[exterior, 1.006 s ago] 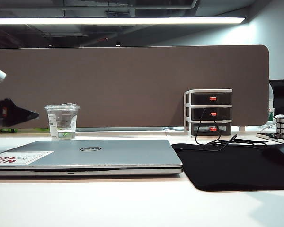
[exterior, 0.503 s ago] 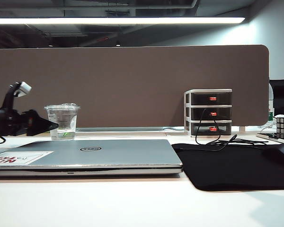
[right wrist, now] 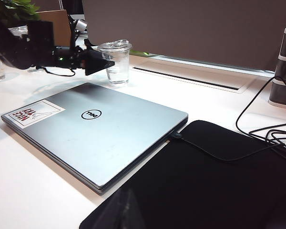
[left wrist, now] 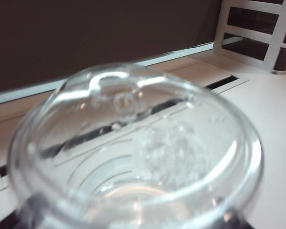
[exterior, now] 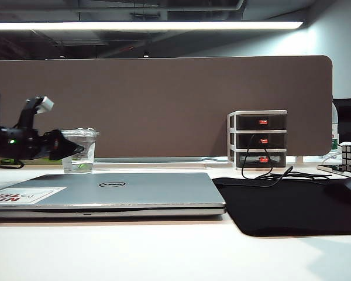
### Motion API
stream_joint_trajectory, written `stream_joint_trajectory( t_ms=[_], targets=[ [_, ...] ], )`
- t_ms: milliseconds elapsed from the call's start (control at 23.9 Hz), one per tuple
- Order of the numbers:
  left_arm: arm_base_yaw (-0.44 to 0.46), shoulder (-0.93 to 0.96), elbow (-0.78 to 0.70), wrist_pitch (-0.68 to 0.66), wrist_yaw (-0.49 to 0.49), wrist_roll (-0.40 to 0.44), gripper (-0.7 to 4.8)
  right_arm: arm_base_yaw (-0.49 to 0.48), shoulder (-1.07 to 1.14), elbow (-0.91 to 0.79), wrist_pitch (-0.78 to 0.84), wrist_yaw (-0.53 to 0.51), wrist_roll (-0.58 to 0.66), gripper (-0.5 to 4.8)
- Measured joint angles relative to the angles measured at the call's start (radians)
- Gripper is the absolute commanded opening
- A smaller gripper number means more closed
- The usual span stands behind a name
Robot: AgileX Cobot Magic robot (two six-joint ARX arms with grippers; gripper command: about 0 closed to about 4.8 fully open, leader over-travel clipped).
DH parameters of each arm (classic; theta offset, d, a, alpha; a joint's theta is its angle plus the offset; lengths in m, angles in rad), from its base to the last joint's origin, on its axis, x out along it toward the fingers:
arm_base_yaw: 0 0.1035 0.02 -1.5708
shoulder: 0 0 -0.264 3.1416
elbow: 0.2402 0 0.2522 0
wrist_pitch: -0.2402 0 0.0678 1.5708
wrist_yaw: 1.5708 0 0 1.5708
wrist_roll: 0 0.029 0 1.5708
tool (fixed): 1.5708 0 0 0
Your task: Pick up the coffee cup and place it on the right side of the laptop.
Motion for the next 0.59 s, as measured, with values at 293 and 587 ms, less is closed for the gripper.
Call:
stream_joint_trajectory(
  t_ms=[293,587],
  targets=[
    [-0.03,0.021,0.079,-0.077,-0.011,-0.001,4.79,0.0,0.0,0.0,0.0,-0.005,0.0,-0.01],
    [-0.053,0.065,0.109,-0.08,-0.037,-0.001,4.79,0.0,0.0,0.0,0.0,-0.01,0.0,-0.01]
  ],
)
